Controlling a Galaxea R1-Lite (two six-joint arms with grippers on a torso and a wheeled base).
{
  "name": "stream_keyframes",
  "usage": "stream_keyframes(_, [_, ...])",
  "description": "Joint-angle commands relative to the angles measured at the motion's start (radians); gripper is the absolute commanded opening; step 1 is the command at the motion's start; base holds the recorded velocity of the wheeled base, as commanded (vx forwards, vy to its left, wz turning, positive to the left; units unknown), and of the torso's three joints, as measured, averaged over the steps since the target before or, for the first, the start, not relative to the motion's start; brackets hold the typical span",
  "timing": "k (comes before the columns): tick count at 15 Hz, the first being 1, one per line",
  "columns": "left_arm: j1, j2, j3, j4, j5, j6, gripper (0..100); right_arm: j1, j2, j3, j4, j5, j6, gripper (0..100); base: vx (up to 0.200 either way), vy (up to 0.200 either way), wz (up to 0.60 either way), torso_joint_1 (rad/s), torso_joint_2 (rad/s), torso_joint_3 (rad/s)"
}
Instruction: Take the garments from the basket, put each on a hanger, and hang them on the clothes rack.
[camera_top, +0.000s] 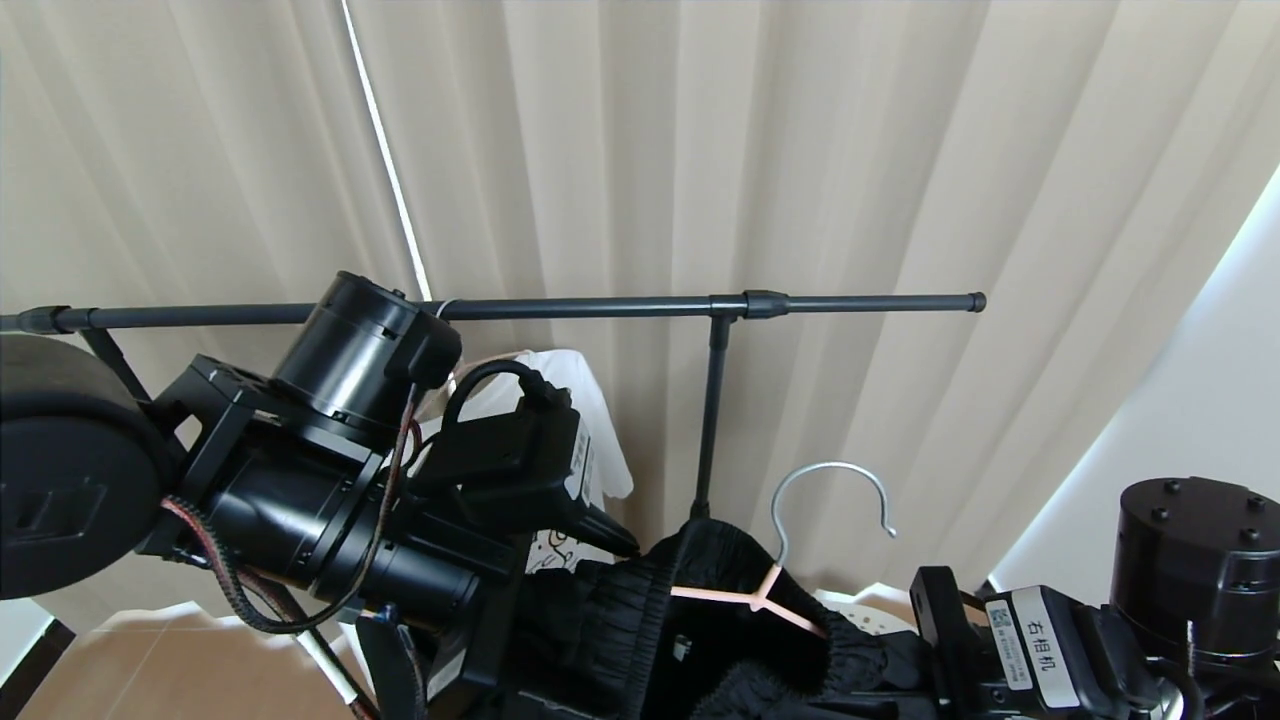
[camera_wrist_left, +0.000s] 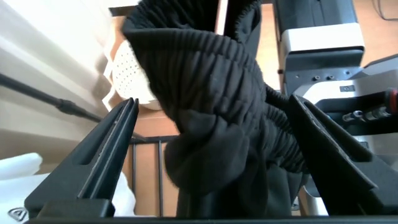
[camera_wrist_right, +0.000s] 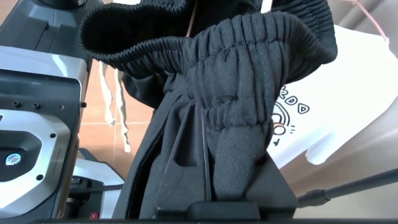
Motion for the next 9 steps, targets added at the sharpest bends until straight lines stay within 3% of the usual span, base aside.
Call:
stream_keyframes(1, [-0.024, -0.003, 0.017, 0.001, 0.000, -0.002, 100, 0.002, -0.012, 0.000, -0.001, 0.001, 0.000, 0, 0.000, 0.000, 0.00, 0.000, 0.00, 0.000])
stream_keyframes(7, [-0.040, -0.003, 0.028, 0.001, 0.000, -0.006, 100, 0.002, -0.014, -0.005, -0.001, -0.001, 0.003, 0, 0.000, 0.000, 0.00, 0.000, 0.00, 0.000])
stream_keyframes(8, [-0.042, -0.005, 0.029, 0.001, 0.000, -0.013, 0, 0.002, -0.015, -0.003, -0.001, -0.001, 0.002, 0, 0.000, 0.000, 0.00, 0.000, 0.00, 0.000])
stream_keyframes(9, [-0.042, -0.018, 0.042, 0.001, 0.000, -0.017, 0, 0.004, -0.021, -0.003, -0.001, -0.001, 0.003, 0, 0.000, 0.000, 0.00, 0.000, 0.00, 0.000])
